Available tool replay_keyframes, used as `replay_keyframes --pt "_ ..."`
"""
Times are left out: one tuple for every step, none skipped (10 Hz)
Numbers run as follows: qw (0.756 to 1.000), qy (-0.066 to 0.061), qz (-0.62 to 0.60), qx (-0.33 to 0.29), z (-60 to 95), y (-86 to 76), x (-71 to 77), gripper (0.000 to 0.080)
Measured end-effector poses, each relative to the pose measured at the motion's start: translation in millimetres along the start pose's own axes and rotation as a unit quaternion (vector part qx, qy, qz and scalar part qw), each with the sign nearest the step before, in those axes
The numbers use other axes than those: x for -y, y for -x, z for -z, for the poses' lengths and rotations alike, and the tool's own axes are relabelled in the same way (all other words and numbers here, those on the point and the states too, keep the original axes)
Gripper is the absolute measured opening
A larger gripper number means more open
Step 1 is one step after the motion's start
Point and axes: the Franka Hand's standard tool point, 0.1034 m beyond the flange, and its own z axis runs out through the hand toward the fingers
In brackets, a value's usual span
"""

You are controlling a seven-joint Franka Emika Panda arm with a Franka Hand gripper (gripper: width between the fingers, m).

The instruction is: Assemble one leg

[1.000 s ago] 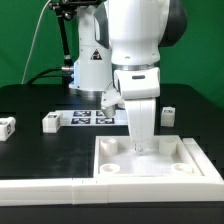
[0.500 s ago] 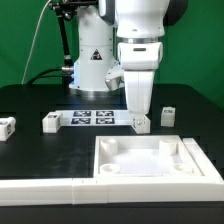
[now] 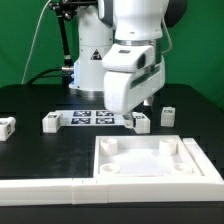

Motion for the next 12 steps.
replay_keyframes --pt "0.997 -0.004 -0.073 0.000 -1.8 7.3 7.1 0.0649" --pt "0.987 -0.009 -0.163 0.002 -3.9 8.8 15.2 0.0649" --pt "0.971 -0.013 -0.240 0.005 -5.9 7.1 23.5 0.0649" --pt "0.954 -0.016 -0.299 0.006 -6.3 4.1 28.5 0.0649" --pt "0.937 -0.018 -0.349 0.008 -6.2 0.4 33.9 0.0649" --pt "0.907 -0.020 -0.421 0.008 -6.2 -5.8 41.8 0.0649" --pt "0.893 -0.022 -0.449 0.009 -6.8 -8.9 46.4 0.0649" --pt "0.882 -0.025 -0.471 0.008 -6.8 -8.5 45.7 0.0649" --pt "0.863 -0.027 -0.505 0.009 -6.9 -9.2 46.7 0.0649" --pt "0.862 -0.027 -0.506 0.009 -7.1 -9.5 47.2 0.0649" --pt "0.863 -0.027 -0.505 0.009 -7.2 -9.6 48.0 0.0649" --pt "0.859 -0.025 -0.511 0.006 -9.1 -9.5 57.5 0.0649"
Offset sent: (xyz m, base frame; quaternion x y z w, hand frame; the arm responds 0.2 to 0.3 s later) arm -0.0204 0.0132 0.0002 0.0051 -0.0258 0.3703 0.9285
